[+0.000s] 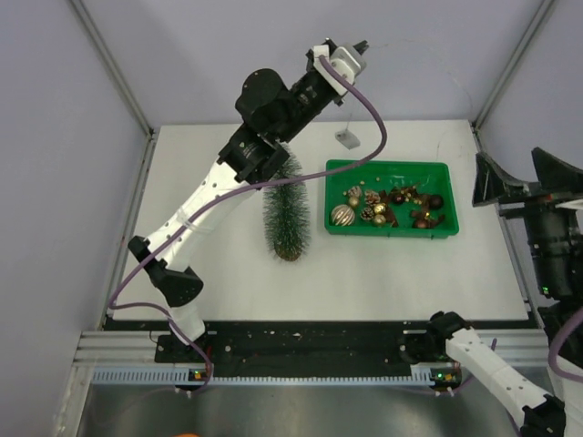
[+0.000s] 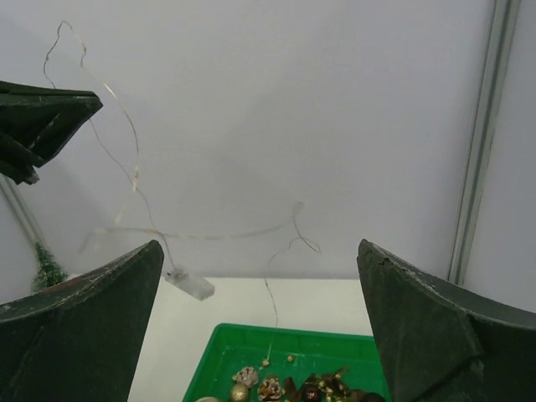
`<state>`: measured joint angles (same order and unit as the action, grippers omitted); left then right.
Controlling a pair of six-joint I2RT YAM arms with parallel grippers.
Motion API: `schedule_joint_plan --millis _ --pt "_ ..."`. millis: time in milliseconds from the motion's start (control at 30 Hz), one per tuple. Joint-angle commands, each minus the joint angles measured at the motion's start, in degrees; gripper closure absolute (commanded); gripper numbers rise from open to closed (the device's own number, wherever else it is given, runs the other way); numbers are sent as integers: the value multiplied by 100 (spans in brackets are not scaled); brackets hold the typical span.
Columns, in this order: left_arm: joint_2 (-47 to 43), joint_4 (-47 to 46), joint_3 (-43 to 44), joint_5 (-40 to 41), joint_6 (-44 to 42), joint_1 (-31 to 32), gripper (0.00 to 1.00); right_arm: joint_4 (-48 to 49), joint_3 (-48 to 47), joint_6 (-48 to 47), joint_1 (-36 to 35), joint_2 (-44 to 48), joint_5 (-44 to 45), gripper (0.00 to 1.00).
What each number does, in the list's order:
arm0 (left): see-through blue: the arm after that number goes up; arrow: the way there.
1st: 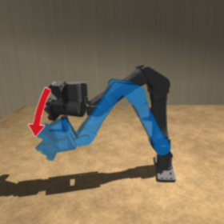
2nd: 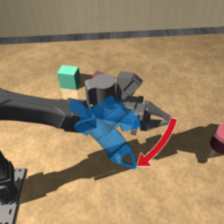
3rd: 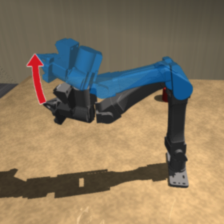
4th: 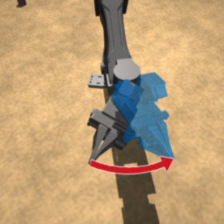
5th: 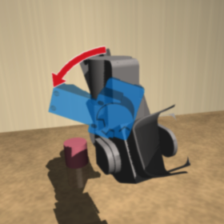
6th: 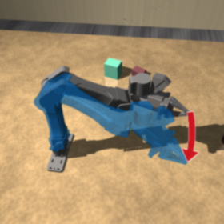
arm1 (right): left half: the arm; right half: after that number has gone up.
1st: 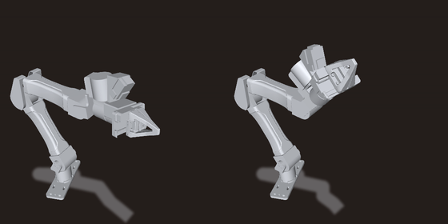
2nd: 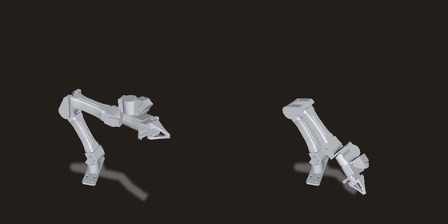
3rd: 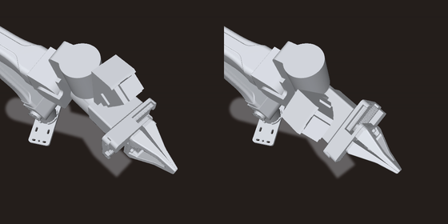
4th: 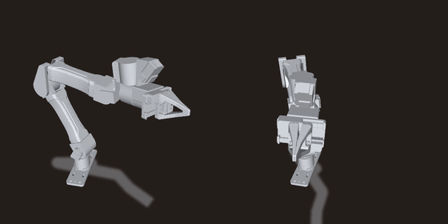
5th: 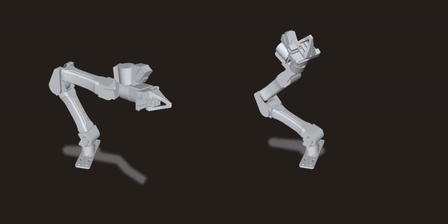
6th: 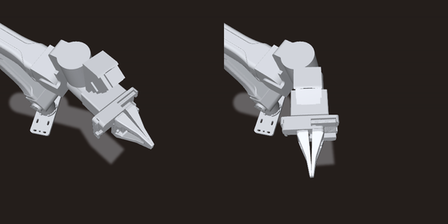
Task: Decorate the small christmas tree
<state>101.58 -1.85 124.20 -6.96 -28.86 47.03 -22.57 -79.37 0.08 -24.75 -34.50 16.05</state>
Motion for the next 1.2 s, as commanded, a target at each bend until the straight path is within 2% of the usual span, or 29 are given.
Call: schedule_joint_plan --millis 0,100,300,467,667,800,1000,1167 --pt "256 -975 639 635 -199 -106 100 -238 141 -78 -47 136 293 1" --pt "415 -984 982 565 -208 -150 100 -537 457 140 -56 172 608 1" --pt "407 -1081 1027 406 -409 -159 100 -626 932 370 -47 400 1067 1" --pt "371 -1151 1036 283 -559 -167 100 -468 1020 283 -56 515 269 1" --pt "319 -1107 1036 265 -621 -185 100 -346 1126 422 -47 234 -1567 1" --pt "275 -1046 1027 248 -621 -203 100 269 1319 817 -56 -82 -2667 1" --pt "213 -932 1018 187 -621 -211 100 1578 1863 1442 -56 -443 -3450 1" --pt "187 -905 1018 160 -638 -203 100 2089 2013 1636 -56 -750 -3794 2"
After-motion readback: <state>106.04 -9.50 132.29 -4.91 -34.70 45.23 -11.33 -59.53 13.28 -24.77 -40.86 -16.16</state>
